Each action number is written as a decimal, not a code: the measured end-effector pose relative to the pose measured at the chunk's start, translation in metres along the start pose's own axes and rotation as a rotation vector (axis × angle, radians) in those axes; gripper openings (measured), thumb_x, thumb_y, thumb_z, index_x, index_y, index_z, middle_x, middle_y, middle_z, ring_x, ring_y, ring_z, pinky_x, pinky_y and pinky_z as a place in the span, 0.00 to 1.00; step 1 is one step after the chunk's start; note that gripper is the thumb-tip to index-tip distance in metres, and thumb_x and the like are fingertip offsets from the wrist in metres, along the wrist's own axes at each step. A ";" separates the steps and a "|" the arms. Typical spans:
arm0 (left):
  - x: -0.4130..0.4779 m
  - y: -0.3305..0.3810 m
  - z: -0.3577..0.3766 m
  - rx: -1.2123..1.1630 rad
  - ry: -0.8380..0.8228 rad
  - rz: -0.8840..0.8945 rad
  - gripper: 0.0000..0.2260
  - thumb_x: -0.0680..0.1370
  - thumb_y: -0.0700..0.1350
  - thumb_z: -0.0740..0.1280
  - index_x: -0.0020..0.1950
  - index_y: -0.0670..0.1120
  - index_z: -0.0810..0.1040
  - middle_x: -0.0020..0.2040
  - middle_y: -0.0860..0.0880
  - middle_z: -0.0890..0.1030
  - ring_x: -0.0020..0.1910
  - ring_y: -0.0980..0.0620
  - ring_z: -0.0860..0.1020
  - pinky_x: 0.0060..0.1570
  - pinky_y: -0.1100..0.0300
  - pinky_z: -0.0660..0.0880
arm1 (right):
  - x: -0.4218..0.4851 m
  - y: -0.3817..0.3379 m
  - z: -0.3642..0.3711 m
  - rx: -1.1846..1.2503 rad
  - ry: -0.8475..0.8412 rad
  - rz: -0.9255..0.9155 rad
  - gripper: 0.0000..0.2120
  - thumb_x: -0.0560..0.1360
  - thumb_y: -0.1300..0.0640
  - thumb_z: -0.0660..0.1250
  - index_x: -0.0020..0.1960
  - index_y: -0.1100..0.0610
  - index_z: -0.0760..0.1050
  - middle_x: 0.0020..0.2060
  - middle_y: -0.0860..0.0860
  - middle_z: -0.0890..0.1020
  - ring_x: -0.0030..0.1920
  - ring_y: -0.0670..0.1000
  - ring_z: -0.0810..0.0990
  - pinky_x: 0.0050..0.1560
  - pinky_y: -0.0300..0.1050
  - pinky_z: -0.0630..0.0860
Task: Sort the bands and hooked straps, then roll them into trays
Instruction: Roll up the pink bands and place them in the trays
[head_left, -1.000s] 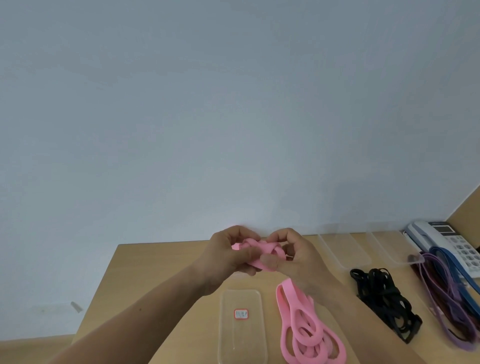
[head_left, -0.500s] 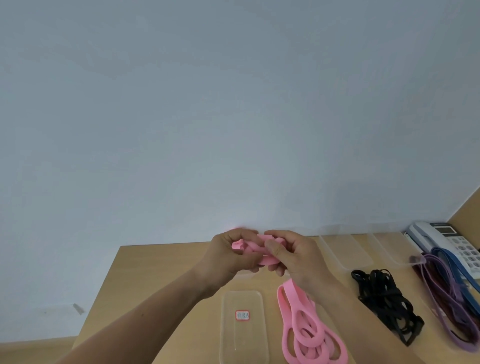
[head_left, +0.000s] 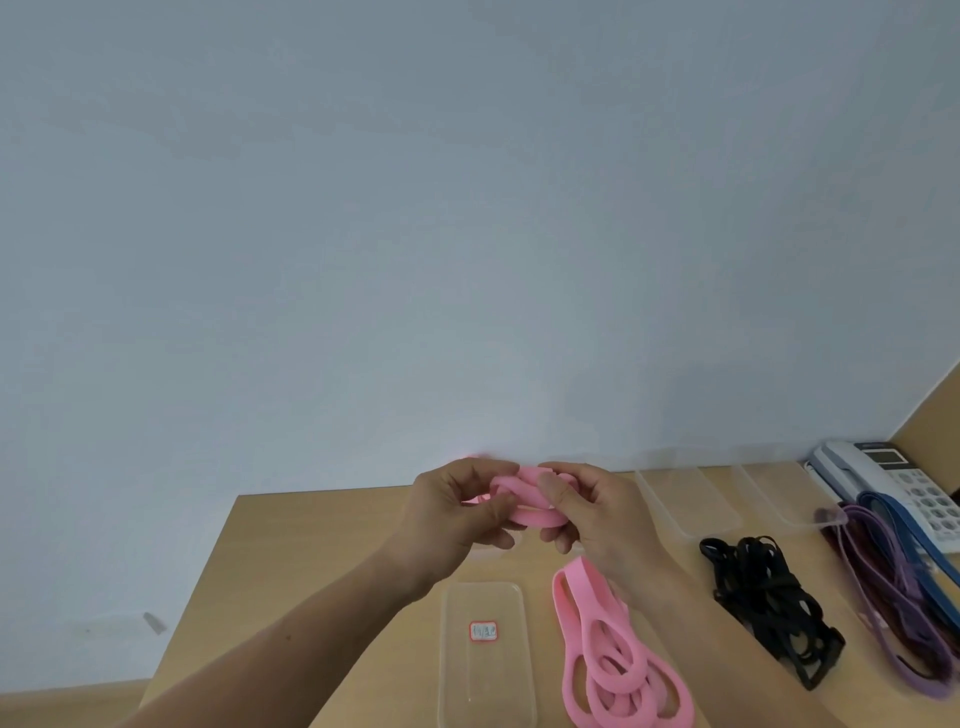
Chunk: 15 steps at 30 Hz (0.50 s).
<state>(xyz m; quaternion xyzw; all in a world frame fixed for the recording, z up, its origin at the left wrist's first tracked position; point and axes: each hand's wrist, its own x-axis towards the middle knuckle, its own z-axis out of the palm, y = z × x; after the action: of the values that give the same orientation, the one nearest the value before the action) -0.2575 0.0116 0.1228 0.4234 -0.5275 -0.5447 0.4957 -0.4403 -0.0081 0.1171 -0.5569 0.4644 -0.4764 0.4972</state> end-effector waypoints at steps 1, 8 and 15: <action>0.001 -0.001 0.000 0.002 0.007 0.002 0.09 0.77 0.36 0.70 0.51 0.49 0.85 0.49 0.43 0.85 0.42 0.44 0.84 0.39 0.58 0.80 | 0.000 0.000 0.000 0.005 0.002 0.001 0.06 0.77 0.54 0.70 0.49 0.54 0.84 0.31 0.59 0.83 0.27 0.53 0.78 0.27 0.42 0.74; 0.001 -0.007 0.000 0.009 0.022 0.037 0.12 0.78 0.36 0.70 0.52 0.53 0.86 0.50 0.45 0.86 0.44 0.47 0.84 0.38 0.59 0.80 | 0.002 0.000 0.000 0.011 0.004 -0.008 0.05 0.76 0.53 0.70 0.48 0.53 0.84 0.30 0.59 0.82 0.27 0.54 0.78 0.27 0.42 0.74; 0.006 0.010 -0.011 0.017 -0.181 -0.273 0.28 0.73 0.56 0.72 0.72 0.55 0.70 0.59 0.46 0.82 0.47 0.44 0.83 0.44 0.53 0.79 | -0.002 -0.003 -0.002 -0.035 -0.148 0.008 0.05 0.73 0.49 0.72 0.48 0.45 0.85 0.36 0.55 0.85 0.28 0.52 0.80 0.28 0.43 0.75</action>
<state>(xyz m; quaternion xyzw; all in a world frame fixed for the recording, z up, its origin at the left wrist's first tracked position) -0.2468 0.0049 0.1322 0.4447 -0.5120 -0.6385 0.3639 -0.4425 -0.0058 0.1201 -0.5975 0.4366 -0.4238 0.5223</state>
